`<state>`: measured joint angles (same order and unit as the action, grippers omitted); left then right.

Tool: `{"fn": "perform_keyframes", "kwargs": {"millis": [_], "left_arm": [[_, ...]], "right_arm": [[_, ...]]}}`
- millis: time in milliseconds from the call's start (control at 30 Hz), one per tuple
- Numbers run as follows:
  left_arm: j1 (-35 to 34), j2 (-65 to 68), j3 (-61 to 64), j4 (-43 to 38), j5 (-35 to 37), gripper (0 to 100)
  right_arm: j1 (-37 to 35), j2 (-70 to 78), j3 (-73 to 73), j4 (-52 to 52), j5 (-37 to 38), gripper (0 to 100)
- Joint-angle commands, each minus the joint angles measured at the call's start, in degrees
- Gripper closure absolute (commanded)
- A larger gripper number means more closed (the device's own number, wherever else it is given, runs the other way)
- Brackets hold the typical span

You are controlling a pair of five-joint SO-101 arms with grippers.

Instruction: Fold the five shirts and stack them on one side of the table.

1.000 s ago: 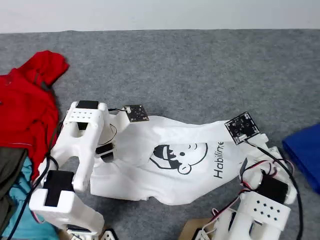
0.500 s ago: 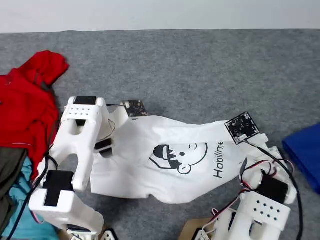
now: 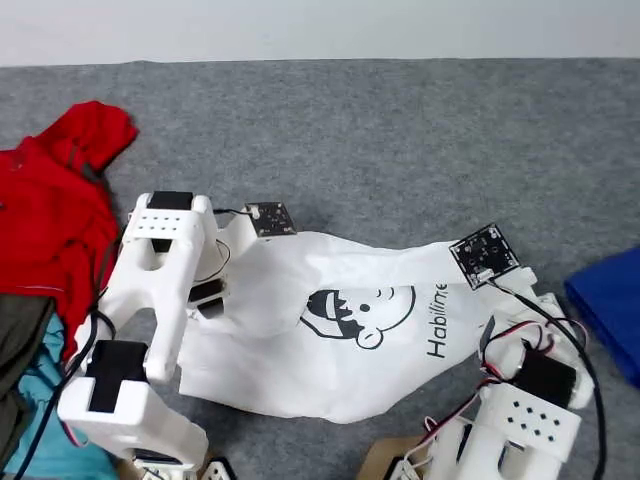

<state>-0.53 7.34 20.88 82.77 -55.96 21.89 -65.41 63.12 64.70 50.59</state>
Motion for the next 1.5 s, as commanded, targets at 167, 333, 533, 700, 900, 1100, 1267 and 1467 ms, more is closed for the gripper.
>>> {"fn": "perform_keyframes", "kwargs": {"millis": [167,333,533,700,900,1100,1267,1467], "left_arm": [[-0.35,-0.44,3.12,0.79,-0.44,89],[-0.44,-0.44,4.79,0.53,-0.53,89],[-0.44,-0.44,5.93,-2.99,-0.53,89],[0.0,-0.44,7.69,-3.16,-0.53,89],[-0.09,-0.44,7.78,-3.96,-0.44,89],[0.0,-0.35,9.27,-6.33,-0.35,96],[0.0,-1.05,8.04,-3.6,-0.35,100],[-0.97,-1.14,-5.23,8.62,0.18,100]], "right_arm": [[0.57,-0.92,-2.99,0.22,-0.53,80.1],[0.57,-0.92,-2.99,0.13,-0.53,80.1],[0.57,-0.92,-2.99,0.13,-0.53,80.1],[0.57,-0.92,-2.99,0.13,-0.53,80.1],[0.57,-0.92,-2.99,0.13,-0.53,80.1],[0.57,-0.92,-2.99,0.13,-0.53,80.1],[0.57,-0.92,-2.99,0.13,-0.53,80.1],[0.57,-0.92,-3.25,0.13,-0.53,80.1]]}}
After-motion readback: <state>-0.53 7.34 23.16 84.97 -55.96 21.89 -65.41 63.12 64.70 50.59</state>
